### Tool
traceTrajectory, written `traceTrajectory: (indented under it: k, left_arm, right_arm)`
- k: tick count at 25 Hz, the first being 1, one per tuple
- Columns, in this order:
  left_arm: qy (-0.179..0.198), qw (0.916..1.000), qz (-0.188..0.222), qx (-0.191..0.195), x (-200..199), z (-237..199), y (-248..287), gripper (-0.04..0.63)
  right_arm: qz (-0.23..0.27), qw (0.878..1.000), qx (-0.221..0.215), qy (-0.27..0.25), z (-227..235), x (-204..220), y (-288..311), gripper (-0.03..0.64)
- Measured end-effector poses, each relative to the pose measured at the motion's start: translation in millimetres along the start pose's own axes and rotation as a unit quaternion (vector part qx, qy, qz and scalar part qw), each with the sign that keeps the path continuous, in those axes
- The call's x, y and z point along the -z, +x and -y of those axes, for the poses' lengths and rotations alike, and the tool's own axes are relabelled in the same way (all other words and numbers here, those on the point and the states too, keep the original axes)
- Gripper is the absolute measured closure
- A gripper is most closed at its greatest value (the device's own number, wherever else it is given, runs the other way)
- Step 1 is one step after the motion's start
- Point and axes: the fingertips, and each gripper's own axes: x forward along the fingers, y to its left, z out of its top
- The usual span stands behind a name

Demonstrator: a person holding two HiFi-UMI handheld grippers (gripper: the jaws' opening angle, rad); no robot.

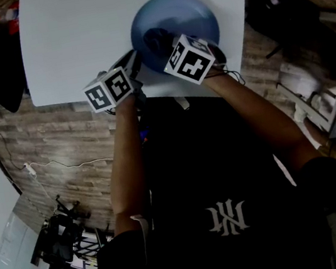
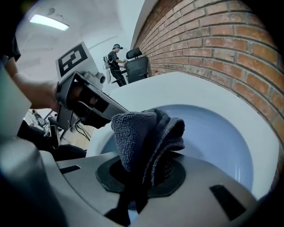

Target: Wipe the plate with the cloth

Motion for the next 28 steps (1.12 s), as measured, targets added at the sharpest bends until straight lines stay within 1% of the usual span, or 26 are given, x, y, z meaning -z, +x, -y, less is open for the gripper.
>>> traceTrajectory:
  k: [5, 12, 17, 22, 28]
  left_arm:
    - [0.001, 1.0, -0.001, -0.001, 1.5, -0.5, -0.2, 0.56]
    - [0.002, 1.0, -0.001, 0.0, 0.1, 0.2, -1.1, 0.56]
    - [0.003, 1.0, -0.004, 0.002, 1.6, 1.1, 0.7, 0.559]
    - [0.003, 1.0, -0.004, 0.002, 3.0, 2.8, 0.6, 0.559]
    - [0.003, 1.0, -0.004, 0.003, 3.3, 1.3, 0.9, 0.56]
  right_arm:
    - [-0.015, 0.999, 0.022, -0.022, 12.0, 16.0, -14.2, 0.545]
    - [-0.039, 0.997, 0.059, -0.027, 34.3, 35.7, -36.2, 0.545]
    - [-0.058, 0.993, 0.088, -0.043, 48.3, 47.9, -47.2, 0.545]
    - [-0.074, 0.989, 0.115, -0.046, 61.8, 57.1, -56.9, 0.545]
    - [-0.081, 0.985, 0.15, -0.03, 91.3, 69.6, -71.7, 0.545]
